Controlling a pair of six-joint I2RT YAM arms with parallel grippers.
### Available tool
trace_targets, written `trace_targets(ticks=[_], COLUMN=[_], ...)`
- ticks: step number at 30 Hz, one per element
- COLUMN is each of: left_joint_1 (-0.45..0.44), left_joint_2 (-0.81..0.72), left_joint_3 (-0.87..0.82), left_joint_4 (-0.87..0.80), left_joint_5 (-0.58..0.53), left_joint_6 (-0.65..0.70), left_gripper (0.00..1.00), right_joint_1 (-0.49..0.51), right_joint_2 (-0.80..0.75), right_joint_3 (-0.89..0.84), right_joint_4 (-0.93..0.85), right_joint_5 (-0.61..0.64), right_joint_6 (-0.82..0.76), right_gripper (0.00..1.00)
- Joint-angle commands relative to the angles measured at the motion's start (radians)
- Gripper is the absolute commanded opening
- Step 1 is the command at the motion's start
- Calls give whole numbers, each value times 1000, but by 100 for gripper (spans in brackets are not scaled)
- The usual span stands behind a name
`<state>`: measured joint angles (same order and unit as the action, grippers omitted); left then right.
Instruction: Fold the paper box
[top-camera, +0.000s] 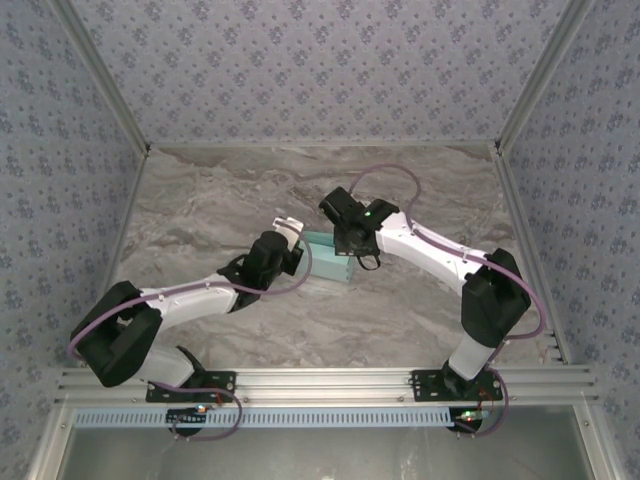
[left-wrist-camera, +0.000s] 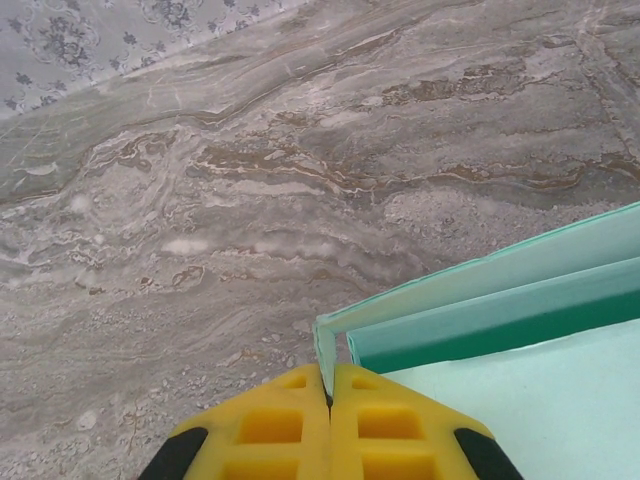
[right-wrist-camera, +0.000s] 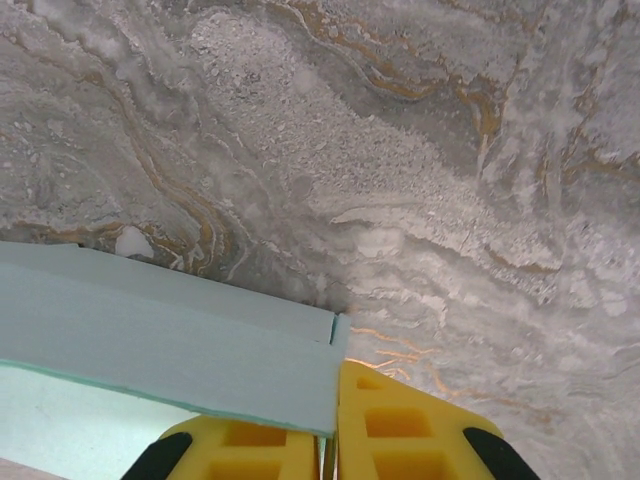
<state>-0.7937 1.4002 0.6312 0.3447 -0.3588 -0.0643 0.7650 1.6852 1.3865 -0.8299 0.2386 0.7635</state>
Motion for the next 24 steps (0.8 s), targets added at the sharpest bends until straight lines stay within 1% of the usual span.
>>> trace_targets(ticks=[1, 6, 13, 20, 24], left_joint_1=[-33, -39, -40, -40, -40], left_joint_2=[-5, 9, 26, 28, 34], left_joint_3=[8, 13, 12, 0, -8], left_joint_4=[12, 3, 6, 20, 31], left_joint_5=[23, -1, -8, -9, -18], left_joint_6=[-9, -54, -92, -104, -111], left_gripper=[0, 0, 0, 0, 0], right_joint_1=[5, 3, 23, 49, 52], right_joint_2=[3, 9, 12, -34, -83], right_joint_3=[11, -10, -36, -115, -183], right_joint_4=[103, 118, 142, 168, 216], right_joint_5=[-85, -94, -85, 30, 28], right_joint_6=[103, 161, 197, 216, 246], right_gripper=[13, 13, 13, 13, 14])
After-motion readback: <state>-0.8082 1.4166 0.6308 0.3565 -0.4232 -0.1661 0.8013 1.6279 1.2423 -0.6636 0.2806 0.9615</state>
